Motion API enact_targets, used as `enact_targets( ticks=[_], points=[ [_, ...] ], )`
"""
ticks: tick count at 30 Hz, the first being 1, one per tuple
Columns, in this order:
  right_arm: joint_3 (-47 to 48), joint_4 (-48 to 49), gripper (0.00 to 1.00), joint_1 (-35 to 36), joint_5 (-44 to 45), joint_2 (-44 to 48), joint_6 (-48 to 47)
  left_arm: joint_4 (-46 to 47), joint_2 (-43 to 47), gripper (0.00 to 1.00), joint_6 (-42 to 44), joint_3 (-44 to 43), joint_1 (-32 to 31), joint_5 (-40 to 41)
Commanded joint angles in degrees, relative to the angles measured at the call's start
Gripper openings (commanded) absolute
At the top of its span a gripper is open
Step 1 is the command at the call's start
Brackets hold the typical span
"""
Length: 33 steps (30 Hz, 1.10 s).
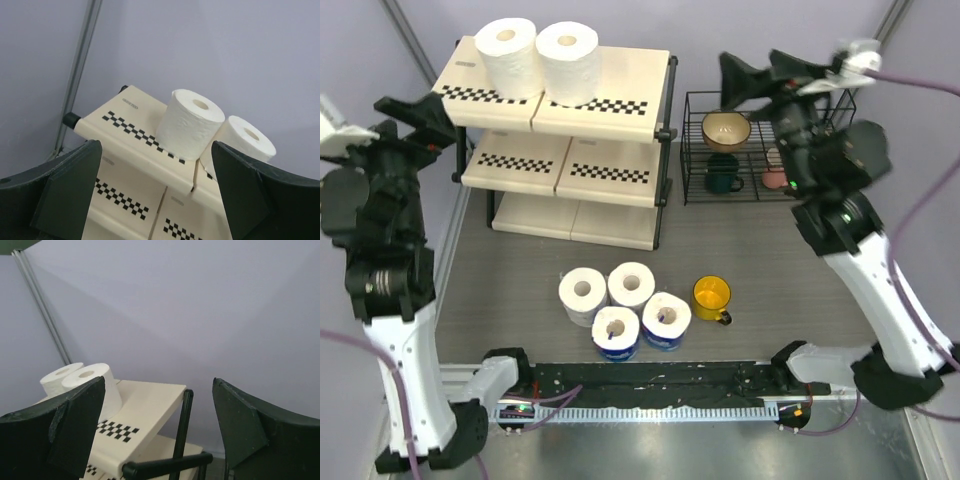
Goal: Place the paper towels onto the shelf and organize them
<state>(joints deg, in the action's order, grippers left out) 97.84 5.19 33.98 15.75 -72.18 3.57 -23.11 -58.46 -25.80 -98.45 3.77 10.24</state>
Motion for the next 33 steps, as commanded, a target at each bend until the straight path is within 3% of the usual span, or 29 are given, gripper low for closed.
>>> enact_targets(
  ticks=[1, 5, 8, 13, 20, 25, 33],
  points=[
    [-9.92, -13.84, 0.93, 0.21, 4.2, 10.38, 11.7, -9.4, 4.48, 0.97, -2.41, 4.31, 0.27, -3.63],
    [-17.76, -25.29, 0.94, 0.3, 4.82, 18.91, 21.97, -15.46, 10.54, 0.97, -4.34, 12.64, 0.27, -8.56],
    [-21.46, -34.85, 0.94, 0.3, 3.33, 20.85, 25.51, -19.68, 15.29, 0.97, -8.9, 19.76, 0.19, -11.8],
    [-30.49, -41.65, 0.91, 0.91, -4.75, 20.86, 31.05, -20.48, 19.77, 0.96, -15.5, 31.38, 0.1, -19.99],
    [-41.67, -42.54, 0.9, 4.95, -8.8, 23.4, 34.74, -21.36, 23.12, 0.96, -13.76, 41.4, -1.92, -20.26],
    [-46.77, -40.88, 0.9, 9.52, -13.11, 22.09, 35.27, -18.29, 24.0, 0.96, -12.61, 44.57, -3.24, -27.01],
    [-44.58, -39.82, 0.89, 19.18, -8.91, 15.85, 34.92, -18.81, 24.79, 0.96, -9.88, 48.0, -7.98, -25.97]
  ],
)
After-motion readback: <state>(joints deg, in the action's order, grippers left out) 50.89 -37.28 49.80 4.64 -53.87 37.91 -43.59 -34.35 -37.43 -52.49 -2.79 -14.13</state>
